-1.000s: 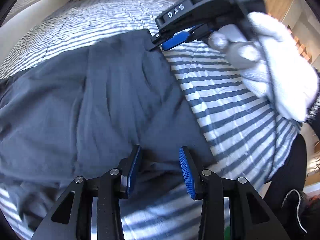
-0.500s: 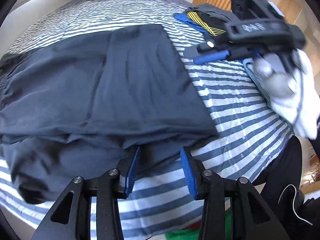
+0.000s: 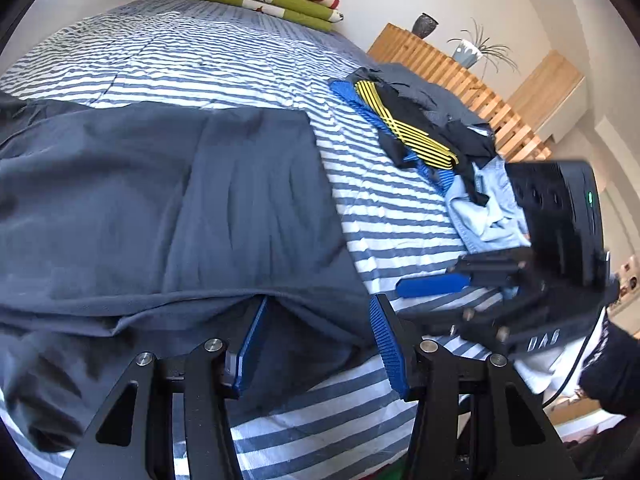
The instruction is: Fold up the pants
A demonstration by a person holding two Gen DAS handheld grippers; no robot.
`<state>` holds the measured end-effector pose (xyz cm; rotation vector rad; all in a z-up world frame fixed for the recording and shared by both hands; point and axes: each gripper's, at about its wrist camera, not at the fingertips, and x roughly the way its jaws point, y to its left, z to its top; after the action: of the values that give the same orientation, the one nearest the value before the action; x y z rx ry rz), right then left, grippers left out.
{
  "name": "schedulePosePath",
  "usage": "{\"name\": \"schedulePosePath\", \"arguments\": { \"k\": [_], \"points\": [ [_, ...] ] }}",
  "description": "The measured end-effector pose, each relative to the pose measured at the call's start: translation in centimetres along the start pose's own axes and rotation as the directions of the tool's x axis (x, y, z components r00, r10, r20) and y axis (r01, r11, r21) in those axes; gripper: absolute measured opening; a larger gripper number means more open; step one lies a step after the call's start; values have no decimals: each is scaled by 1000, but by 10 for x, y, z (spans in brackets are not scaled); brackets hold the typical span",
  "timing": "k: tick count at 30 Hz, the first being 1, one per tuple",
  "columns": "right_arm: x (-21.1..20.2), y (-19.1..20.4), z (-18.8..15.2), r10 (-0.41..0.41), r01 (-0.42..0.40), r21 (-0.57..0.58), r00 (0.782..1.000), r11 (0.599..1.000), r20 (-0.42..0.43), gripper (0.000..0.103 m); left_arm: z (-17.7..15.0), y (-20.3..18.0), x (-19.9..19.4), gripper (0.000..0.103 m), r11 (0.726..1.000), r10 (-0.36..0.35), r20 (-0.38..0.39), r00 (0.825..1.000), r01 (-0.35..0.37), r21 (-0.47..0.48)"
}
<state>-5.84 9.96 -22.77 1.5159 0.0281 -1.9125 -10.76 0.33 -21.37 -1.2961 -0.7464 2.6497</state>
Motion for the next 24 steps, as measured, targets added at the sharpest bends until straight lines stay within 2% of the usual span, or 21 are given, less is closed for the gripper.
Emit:
{"name": "schedulePosePath", "arguments": {
  "k": [3,7,11,14,16,20,24],
  "points": [
    [1,15,-7,-25,26,-54,1000,998,18,41,9,6,-5,55,999,-37,-12,999,36,-24],
    [10,45,-9,-101,108,-141,993,984,56,41,22,11,-7,56,992,-98,0,995,97,-74],
    [19,57,-3,-154,169,-155,983,973,99,41,34,18,-15,56,987,-124,28,992,126,-103],
    [27,57,5,-244,260,-136,962,956,124,40,36,24,-21,57,984,-122,48,991,128,-123],
    [25,46,9,-236,247,-86,964,965,119,28,31,28,-24,58,984,-119,48,992,124,-126],
    [14,32,14,-158,162,-23,981,987,111,26,5,24,-24,58,990,-113,8,994,113,-85],
    [11,27,21,-101,101,1,991,995,88,25,-11,9,-8,58,996,-90,-67,994,91,16]
  ]
}}
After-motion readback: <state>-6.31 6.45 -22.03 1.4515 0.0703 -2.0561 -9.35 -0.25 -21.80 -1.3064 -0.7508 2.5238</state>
